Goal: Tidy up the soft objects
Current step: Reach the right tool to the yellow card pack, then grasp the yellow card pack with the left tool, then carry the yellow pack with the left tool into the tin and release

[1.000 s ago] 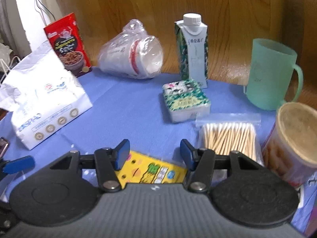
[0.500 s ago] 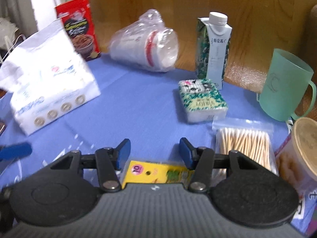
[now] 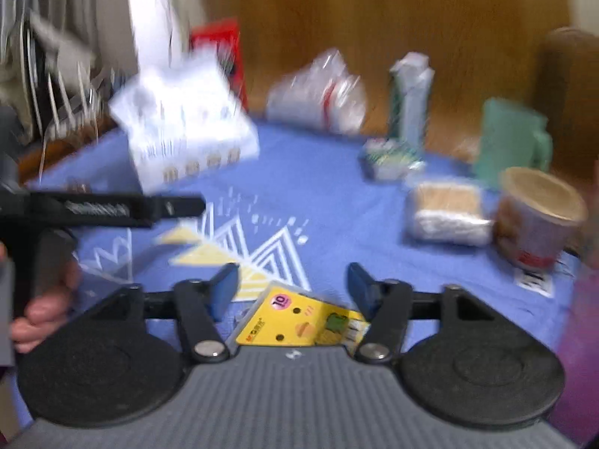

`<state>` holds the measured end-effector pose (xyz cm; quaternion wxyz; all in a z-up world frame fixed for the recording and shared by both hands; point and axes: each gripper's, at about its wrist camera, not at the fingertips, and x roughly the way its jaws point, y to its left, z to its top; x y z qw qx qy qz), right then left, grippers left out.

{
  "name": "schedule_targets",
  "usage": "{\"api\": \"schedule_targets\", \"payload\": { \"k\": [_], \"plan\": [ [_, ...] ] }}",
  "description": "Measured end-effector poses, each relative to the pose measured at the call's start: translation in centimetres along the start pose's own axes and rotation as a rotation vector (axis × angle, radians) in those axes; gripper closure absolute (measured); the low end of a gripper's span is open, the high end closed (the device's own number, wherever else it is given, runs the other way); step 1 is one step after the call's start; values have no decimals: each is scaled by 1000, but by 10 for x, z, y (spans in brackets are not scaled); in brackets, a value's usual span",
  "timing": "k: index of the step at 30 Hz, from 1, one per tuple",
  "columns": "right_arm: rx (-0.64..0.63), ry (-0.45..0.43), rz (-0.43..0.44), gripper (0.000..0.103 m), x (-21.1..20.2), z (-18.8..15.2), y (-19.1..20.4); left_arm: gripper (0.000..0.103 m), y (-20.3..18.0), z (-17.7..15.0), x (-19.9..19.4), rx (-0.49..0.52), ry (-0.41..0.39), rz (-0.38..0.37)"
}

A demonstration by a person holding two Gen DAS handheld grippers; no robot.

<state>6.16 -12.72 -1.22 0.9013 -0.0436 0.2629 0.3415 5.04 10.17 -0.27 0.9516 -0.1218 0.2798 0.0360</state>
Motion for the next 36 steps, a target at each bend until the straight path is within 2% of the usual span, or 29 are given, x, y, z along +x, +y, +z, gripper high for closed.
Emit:
{"api": "schedule_targets", "payload": {
  "k": [2, 4, 6, 7, 9, 12, 14, 17, 20, 24, 29, 31, 34, 35, 36],
  "plan": [
    [54, -42, -29, 22, -15, -5, -11, 8, -2, 0, 1, 12, 6, -9],
    [96, -19, -56, 22, -17, -12, -23, 8, -5, -1, 1, 31, 7, -12],
    [156, 49, -42, 25, -13, -22, -31, 8, -8, -2, 1, 49, 3, 0],
    [165, 21, -43, 25, -18, -28, -27, 8, -9, -3, 0, 56, 1, 8],
    [170, 26, 3, 28, -27, -34, -12, 8, -10, -4, -1, 62, -3, 12],
    [198, 42, 144, 28, -37, -46, 16, 8, -7, -4, -1, 51, 12, 9],
    [136, 54, 199, 29, -43, -51, 37, 8, -2, -4, -5, 23, 28, -2],
    [7, 3, 144, 29, -57, -48, 50, 8, 4, -6, -16, -40, 62, -37],
    [-21, -39, 56, 28, -61, -39, 42, 9, -4, -9, -29, -59, 104, -94],
    [-64, -22, 8, 21, -42, -34, 33, 10, -25, -11, -36, -29, 181, -152],
    [-122, 47, -24, 22, -16, -41, 29, 17, -51, -20, -26, -9, 270, -218],
    [-106, 34, -13, 41, -16, -39, 28, 19, -61, -23, -25, 25, 266, -219],
    [-37, 32, 35, 44, -26, -42, 24, 40, -74, -27, -23, 47, 275, -256],
    [-17, 26, 41, 44, -28, -44, 27, 49, -79, -29, -24, 60, 266, -244],
    [-2, 14, 37, 45, -32, -47, 28, 54, -82, -30, -25, 70, 261, -236]
  ]
}}
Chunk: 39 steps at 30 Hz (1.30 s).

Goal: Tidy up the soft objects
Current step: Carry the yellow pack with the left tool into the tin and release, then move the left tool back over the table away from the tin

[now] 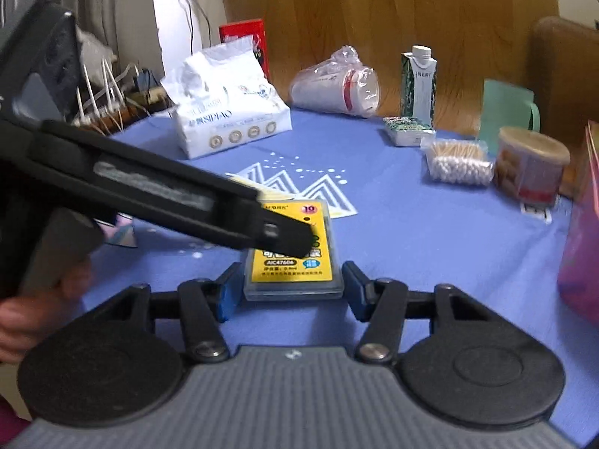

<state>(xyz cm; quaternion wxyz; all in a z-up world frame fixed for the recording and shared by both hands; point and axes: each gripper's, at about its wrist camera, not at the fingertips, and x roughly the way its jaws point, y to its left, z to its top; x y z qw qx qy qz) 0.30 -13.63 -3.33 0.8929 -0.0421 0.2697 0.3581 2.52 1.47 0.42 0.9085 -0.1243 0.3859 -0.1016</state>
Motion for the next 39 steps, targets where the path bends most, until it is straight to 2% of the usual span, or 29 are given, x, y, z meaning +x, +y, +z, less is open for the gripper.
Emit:
{"api": "schedule_targets", "payload": {
  "k": [2, 7, 11, 15, 22, 25, 30, 32, 35, 39],
  "plan": [
    [20, -22, -39, 45, -7, -4, 4, 66, -5, 1, 0, 2, -7, -18],
    [26, -142, -135, 45, -36, -6, -2, 67, -43, 22, -10, 98, -74, -88],
    [-2, -260, -265, 45, -65, 0, -12, 66, -95, 46, -4, 202, -112, -142],
    [14, -333, -398, 45, -94, 1, -43, 66, -156, 64, 20, 303, -118, -214],
    [102, -348, -588, 44, -130, -11, -116, 66, -249, 65, 78, 439, -69, -297],
    [119, -321, -667, 44, -131, -15, -141, 64, -273, 63, 98, 463, -65, -272],
    [187, -229, -832, 43, -120, -20, -189, 58, -272, 58, 112, 443, -50, -228],
    [224, -231, -869, 42, -123, -27, -198, 49, -265, 55, 110, 442, -60, -212],
    [261, -286, -853, 35, -131, -30, -195, 45, -254, 55, 100, 435, -86, -202],
    [262, -346, -820, 35, -137, -32, -173, 39, -236, 53, 75, 419, -132, -212]
  ]
}}
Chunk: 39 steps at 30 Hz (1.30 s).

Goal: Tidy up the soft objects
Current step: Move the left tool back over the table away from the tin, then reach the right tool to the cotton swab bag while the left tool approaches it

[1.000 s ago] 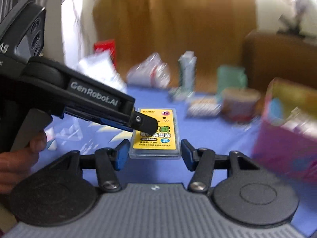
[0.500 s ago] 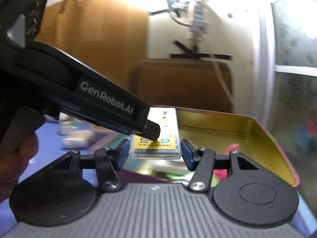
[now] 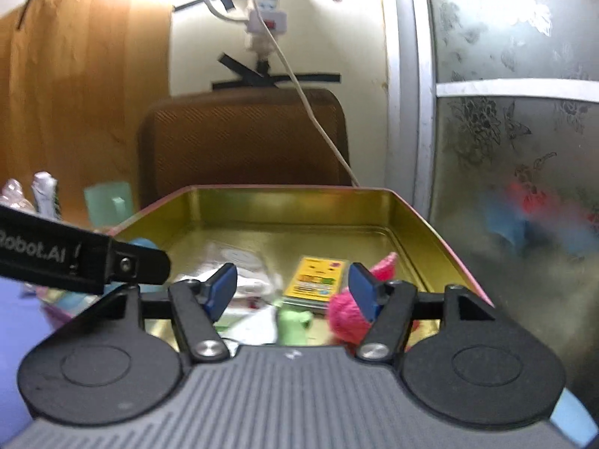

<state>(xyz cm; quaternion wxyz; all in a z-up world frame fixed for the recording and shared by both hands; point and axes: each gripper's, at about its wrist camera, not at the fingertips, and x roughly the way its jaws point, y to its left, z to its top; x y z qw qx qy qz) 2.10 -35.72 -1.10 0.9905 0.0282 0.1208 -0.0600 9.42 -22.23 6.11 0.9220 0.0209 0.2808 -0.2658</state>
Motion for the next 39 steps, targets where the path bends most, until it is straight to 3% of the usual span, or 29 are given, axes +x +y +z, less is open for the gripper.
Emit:
{"api": "schedule_targets", "payload": {
  "k": [8, 13, 21, 24, 30, 39],
  "plan": [
    [12, -78, 118, 35, -37, 4, 41, 31, 53, -26, -72, -64, -103, 64],
    [-24, -94, 233, 35, -55, 5, 78, 29, 109, -59, -101, -104, -86, 222],
    [-157, 15, 458, 36, -55, -14, 154, 29, 203, -112, -118, -230, 25, 452],
    [-209, 68, 501, 36, -45, -20, 179, 29, 225, -123, -121, -308, 24, 459],
    [-215, 160, 513, 36, 1, -11, 204, 28, 223, -123, -125, -299, -9, 441],
    [-167, 256, 396, 32, 79, -2, 222, 28, 219, -124, -125, -279, -36, 446]
  ]
}}
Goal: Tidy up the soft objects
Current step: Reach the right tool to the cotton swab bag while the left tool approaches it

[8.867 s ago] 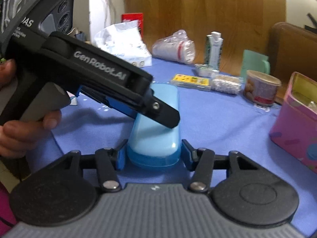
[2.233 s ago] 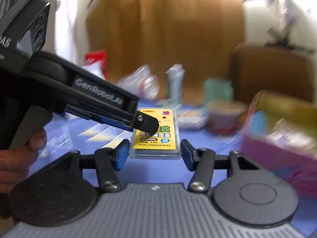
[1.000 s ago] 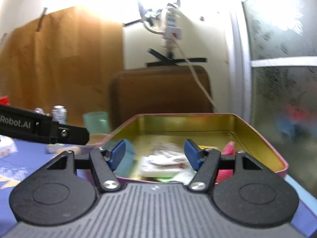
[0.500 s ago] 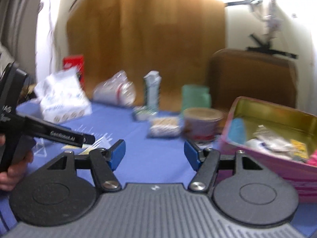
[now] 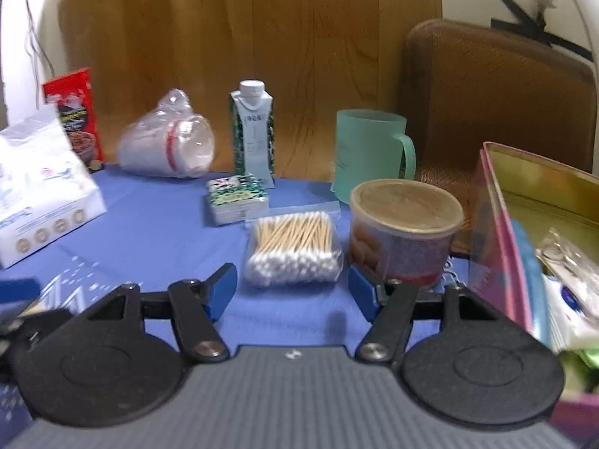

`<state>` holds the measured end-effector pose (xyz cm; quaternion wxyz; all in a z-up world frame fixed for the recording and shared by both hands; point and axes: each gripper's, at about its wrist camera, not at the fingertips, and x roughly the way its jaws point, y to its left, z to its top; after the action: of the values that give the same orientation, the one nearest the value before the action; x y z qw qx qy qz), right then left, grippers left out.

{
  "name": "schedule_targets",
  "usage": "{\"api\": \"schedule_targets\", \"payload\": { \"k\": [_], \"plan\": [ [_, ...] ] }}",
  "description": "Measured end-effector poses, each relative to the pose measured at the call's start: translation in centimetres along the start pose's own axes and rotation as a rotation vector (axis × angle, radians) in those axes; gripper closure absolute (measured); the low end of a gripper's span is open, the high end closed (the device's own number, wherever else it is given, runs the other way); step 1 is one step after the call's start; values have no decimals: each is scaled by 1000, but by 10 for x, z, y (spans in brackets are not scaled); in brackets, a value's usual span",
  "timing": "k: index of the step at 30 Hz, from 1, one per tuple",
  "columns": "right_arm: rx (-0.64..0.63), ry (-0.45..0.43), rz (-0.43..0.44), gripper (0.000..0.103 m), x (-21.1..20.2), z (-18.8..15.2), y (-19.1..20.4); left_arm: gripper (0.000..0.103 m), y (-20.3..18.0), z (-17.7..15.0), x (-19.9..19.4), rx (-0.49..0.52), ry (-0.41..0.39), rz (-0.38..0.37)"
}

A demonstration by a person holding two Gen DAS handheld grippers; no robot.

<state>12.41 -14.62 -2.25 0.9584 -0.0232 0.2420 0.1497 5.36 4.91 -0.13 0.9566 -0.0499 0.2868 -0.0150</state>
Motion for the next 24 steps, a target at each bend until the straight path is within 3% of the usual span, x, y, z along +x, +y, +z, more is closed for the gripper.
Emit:
{"api": "schedule_targets", "payload": {
  "k": [6, 9, 12, 16, 24],
  "plan": [
    [-21, 76, -17, 31, 25, 5, 4, 28, 2, 0, 0, -17, 3, -9],
    [-7, 93, -7, 46, 29, 5, 2, 28, 1, 0, 0, -14, 4, -7],
    [-3, 83, -4, 51, 25, 3, 2, 28, 1, 0, 0, -16, 6, -4],
    [-9, 81, 19, 52, 15, -3, 7, 28, 2, 1, 1, -22, 12, -3],
    [-77, 62, 100, 52, -47, -39, 15, 27, 2, 1, 3, -15, 23, 3]
  ]
}}
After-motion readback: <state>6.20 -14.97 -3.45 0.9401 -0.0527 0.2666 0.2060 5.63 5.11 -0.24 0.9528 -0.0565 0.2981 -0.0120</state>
